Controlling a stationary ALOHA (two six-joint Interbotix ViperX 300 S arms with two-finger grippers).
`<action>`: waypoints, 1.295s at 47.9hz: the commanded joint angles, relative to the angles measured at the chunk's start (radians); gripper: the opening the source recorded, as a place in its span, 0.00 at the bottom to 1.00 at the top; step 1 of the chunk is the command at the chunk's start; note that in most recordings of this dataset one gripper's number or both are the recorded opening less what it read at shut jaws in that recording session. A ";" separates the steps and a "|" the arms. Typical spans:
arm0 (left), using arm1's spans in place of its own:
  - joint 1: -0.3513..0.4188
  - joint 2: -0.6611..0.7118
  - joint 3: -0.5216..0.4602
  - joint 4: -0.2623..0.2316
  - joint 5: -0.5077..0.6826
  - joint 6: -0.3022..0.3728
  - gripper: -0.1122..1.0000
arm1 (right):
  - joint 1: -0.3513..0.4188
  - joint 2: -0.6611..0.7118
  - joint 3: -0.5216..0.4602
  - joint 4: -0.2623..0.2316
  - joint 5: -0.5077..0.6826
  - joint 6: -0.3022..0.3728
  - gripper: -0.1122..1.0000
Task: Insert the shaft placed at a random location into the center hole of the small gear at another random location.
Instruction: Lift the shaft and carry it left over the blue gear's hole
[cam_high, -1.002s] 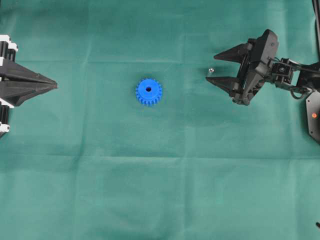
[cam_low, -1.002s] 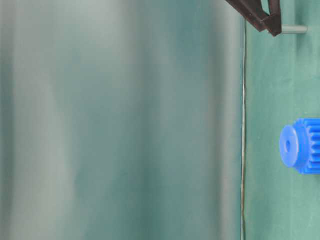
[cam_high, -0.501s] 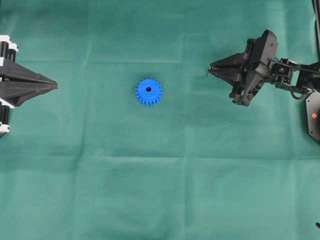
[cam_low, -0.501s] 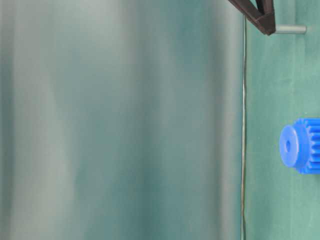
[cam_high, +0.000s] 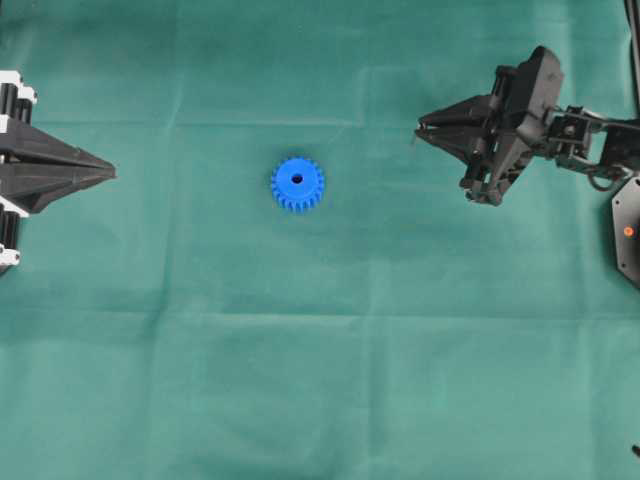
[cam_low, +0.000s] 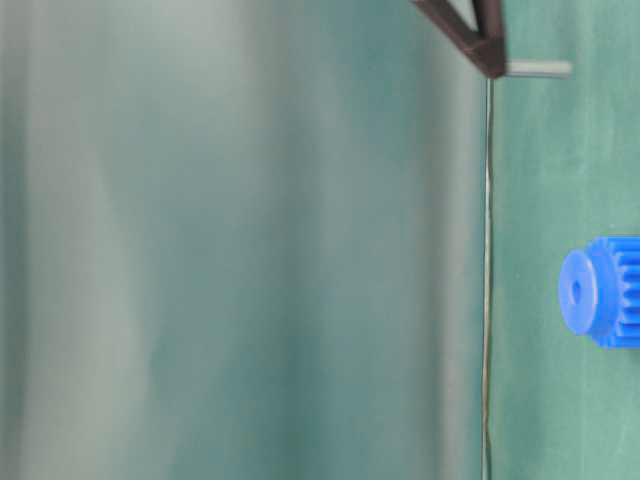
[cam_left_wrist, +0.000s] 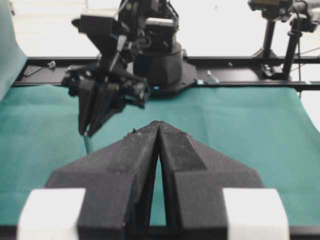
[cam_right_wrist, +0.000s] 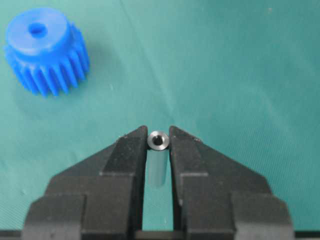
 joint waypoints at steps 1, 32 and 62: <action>0.002 0.009 -0.026 0.003 -0.005 -0.002 0.10 | 0.002 -0.078 -0.032 -0.011 0.077 -0.008 0.22; 0.002 0.011 -0.025 0.002 -0.005 -0.002 0.10 | 0.061 -0.061 -0.100 -0.021 0.104 -0.006 0.22; 0.002 0.011 -0.023 0.002 -0.005 -0.003 0.10 | 0.193 0.229 -0.474 -0.048 0.181 -0.014 0.22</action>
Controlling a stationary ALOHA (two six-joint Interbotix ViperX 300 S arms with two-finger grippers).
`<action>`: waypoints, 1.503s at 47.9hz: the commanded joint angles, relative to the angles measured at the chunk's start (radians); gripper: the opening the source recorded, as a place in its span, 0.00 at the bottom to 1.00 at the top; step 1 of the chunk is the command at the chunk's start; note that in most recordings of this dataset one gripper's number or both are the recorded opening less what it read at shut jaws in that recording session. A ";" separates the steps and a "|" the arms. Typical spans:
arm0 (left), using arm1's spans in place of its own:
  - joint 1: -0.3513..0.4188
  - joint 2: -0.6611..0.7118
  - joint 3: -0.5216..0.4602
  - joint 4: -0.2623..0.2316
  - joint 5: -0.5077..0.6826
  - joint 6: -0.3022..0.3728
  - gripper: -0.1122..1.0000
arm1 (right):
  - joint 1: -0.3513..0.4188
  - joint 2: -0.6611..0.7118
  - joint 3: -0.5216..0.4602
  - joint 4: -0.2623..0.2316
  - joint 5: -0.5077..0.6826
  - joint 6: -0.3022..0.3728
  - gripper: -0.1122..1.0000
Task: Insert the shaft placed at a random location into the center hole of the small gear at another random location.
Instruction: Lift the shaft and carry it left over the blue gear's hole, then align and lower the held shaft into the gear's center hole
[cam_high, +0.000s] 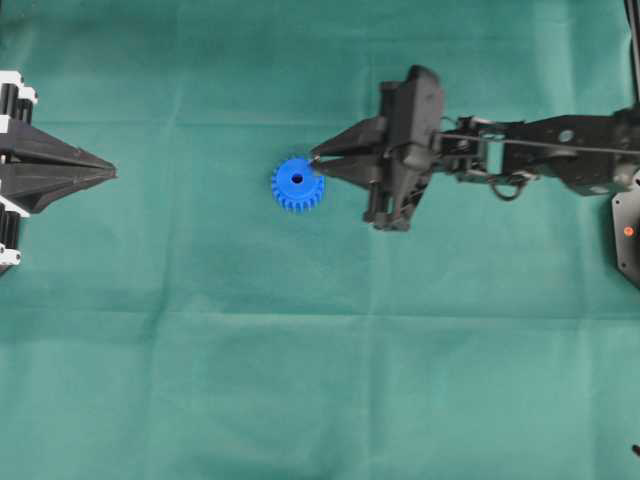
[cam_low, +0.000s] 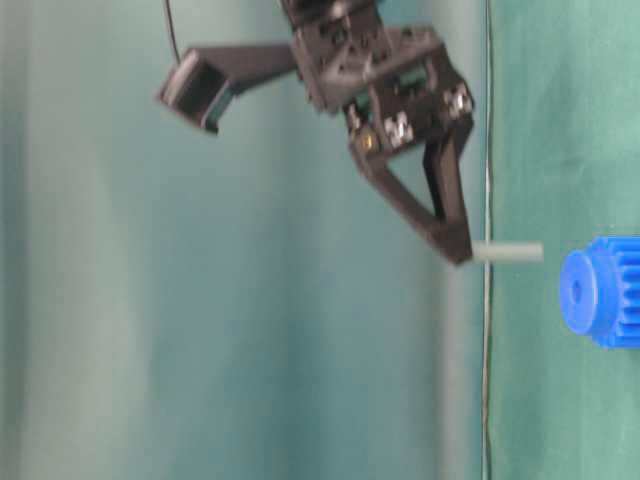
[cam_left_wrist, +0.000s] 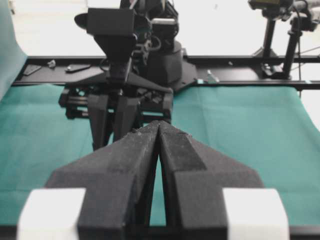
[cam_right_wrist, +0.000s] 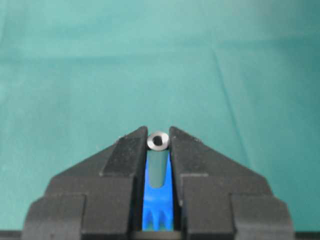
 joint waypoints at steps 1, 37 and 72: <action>0.003 0.008 -0.023 0.003 -0.003 -0.002 0.10 | 0.012 0.017 -0.069 -0.008 0.020 -0.014 0.22; 0.003 0.008 -0.023 0.003 -0.006 -0.002 0.10 | 0.018 0.061 -0.101 -0.009 0.032 -0.017 0.22; 0.003 0.009 -0.023 0.002 -0.005 -0.002 0.10 | 0.011 0.069 -0.100 -0.009 0.021 -0.031 0.22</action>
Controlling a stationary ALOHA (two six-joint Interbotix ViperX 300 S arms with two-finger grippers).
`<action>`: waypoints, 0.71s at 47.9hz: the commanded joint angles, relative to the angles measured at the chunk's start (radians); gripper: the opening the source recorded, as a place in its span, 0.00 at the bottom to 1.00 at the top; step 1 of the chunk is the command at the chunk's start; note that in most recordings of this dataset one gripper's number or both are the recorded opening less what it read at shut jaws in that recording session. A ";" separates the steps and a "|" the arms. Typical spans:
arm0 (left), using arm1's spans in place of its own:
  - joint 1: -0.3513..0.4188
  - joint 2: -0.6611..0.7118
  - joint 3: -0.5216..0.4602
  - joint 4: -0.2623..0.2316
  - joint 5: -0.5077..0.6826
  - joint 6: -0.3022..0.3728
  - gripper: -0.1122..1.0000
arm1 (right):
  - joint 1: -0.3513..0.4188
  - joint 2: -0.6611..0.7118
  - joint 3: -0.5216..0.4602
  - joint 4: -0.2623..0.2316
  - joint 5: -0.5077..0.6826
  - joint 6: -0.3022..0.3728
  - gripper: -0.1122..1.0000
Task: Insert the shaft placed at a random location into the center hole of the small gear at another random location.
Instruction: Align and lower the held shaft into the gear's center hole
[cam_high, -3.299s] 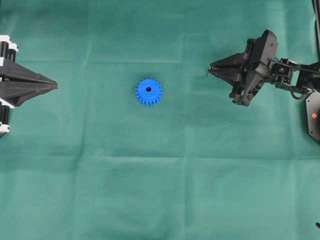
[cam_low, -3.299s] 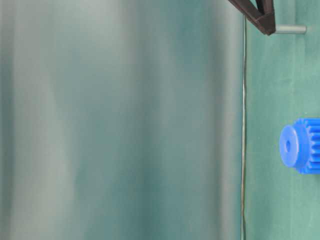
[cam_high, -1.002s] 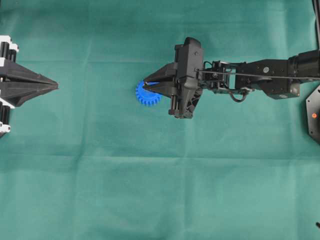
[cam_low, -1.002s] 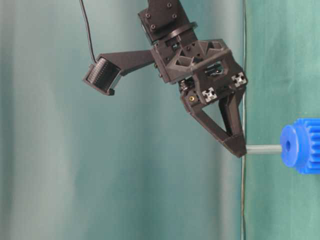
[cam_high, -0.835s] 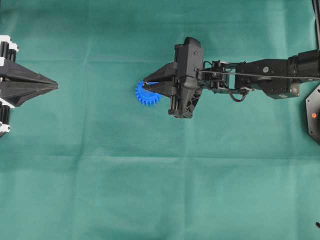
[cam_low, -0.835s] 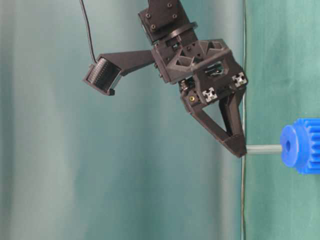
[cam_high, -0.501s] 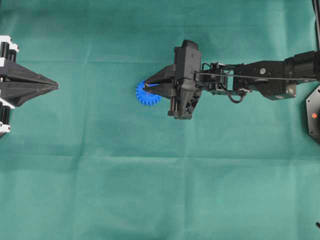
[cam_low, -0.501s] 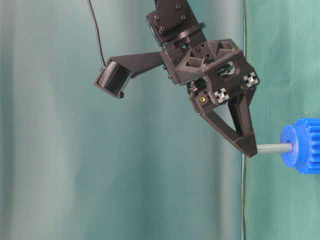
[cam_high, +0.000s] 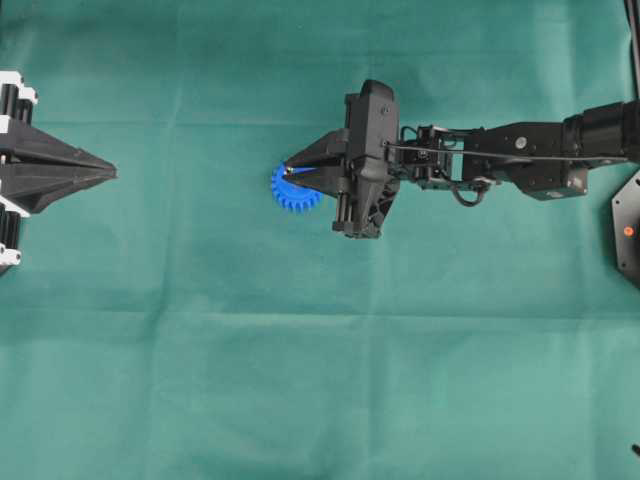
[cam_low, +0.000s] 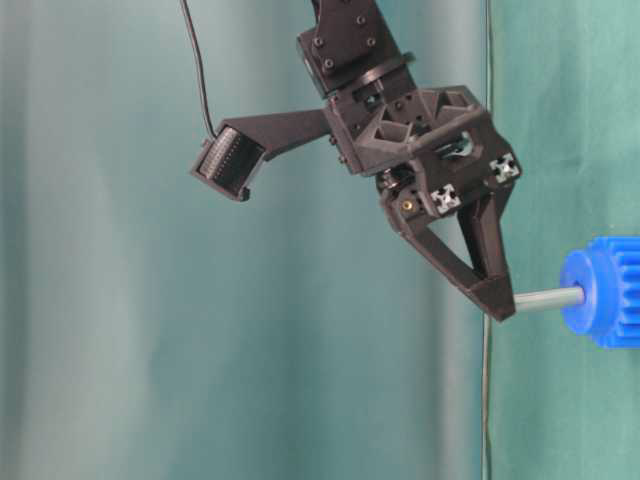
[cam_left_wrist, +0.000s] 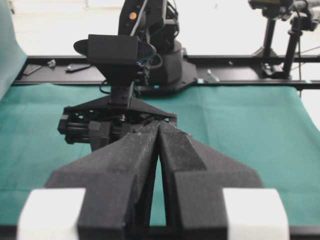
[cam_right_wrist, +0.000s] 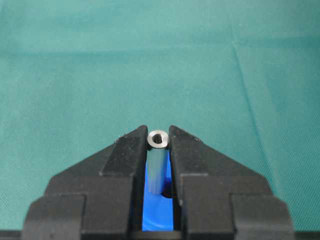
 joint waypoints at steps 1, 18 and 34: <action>0.002 0.008 -0.023 0.002 -0.006 -0.002 0.10 | -0.005 -0.040 -0.011 -0.002 0.002 -0.032 0.22; 0.002 0.008 -0.021 0.003 -0.006 0.000 0.10 | -0.011 -0.072 -0.012 -0.002 0.003 -0.072 0.22; 0.002 0.008 -0.021 0.003 -0.006 0.002 0.10 | -0.011 -0.035 -0.005 0.003 -0.018 -0.072 0.22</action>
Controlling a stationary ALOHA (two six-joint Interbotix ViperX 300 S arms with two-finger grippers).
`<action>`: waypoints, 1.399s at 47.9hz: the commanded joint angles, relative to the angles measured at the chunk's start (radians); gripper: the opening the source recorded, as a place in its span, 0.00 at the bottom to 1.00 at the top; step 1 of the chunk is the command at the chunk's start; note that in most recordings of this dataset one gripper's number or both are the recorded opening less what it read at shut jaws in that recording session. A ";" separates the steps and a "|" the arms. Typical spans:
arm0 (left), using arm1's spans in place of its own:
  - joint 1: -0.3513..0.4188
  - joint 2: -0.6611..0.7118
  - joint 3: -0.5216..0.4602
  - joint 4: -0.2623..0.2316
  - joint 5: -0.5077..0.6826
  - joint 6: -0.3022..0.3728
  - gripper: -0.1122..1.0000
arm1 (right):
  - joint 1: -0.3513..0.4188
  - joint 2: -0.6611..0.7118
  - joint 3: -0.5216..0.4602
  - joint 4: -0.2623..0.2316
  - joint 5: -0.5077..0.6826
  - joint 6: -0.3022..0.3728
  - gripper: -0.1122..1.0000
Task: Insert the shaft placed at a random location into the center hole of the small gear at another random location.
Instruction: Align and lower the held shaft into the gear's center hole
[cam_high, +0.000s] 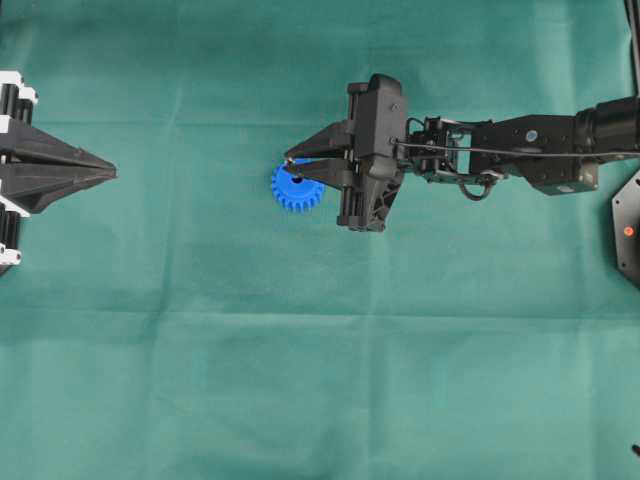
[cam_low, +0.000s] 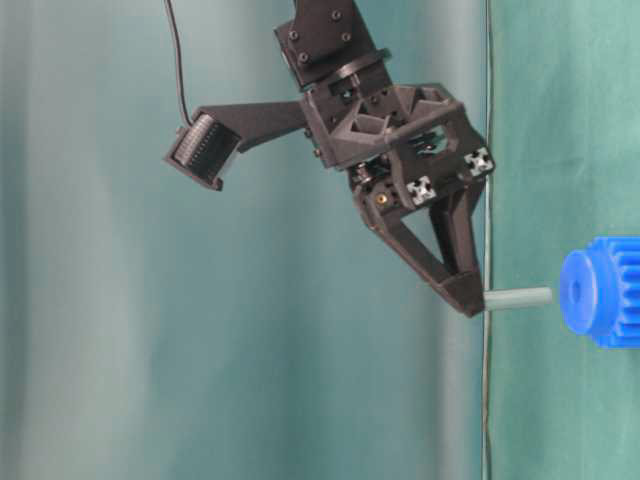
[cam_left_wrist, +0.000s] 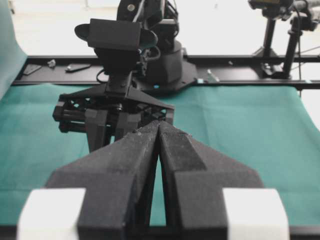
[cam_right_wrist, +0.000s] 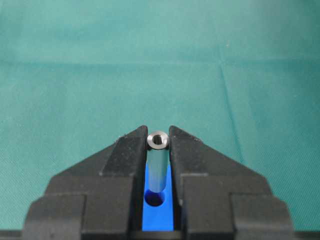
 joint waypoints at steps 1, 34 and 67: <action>0.002 0.009 -0.021 0.002 -0.006 0.002 0.10 | -0.002 -0.002 -0.011 0.003 -0.020 -0.014 0.22; 0.002 0.008 -0.021 0.002 -0.006 0.002 0.10 | -0.002 0.058 0.002 0.009 -0.061 -0.005 0.22; 0.002 0.008 -0.021 0.002 -0.006 0.002 0.10 | -0.002 0.089 0.000 0.015 -0.049 -0.002 0.22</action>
